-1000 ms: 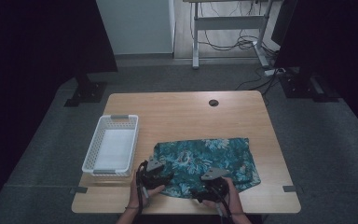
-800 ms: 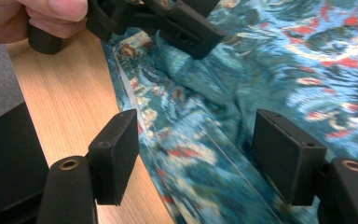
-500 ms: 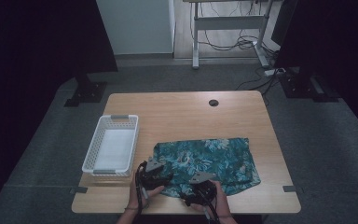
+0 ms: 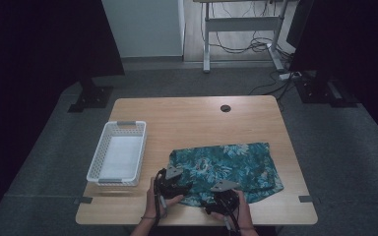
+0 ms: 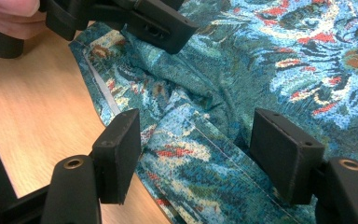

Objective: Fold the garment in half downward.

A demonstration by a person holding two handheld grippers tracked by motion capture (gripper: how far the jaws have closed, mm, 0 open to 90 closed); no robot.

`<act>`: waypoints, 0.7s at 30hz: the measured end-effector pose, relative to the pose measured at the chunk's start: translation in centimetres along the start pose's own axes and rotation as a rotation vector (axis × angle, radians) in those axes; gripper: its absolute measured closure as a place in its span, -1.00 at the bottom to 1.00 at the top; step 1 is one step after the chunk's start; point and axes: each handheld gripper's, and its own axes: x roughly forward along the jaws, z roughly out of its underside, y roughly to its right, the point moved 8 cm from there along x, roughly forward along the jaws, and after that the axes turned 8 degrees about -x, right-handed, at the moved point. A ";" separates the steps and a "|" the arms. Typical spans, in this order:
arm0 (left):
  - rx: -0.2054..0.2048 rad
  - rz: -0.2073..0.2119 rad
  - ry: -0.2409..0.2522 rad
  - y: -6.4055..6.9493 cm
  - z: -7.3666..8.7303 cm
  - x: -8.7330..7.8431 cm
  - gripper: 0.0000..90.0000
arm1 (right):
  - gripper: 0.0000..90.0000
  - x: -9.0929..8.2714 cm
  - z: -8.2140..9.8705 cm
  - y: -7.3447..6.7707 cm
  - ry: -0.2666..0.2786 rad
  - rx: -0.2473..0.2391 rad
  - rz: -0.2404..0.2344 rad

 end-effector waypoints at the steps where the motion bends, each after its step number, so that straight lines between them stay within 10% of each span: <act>1: 0.005 0.000 -0.003 0.2 -0.2 0.3 -0.11 | -0.27 -0.2 0.1 0.3 0.003 0.002 0.003; 21: 0.010 0.019 0.003 1.8 -1.7 2.5 -0.11 | -0.27 -1.5 1.4 3.1 0.016 0.037 0.051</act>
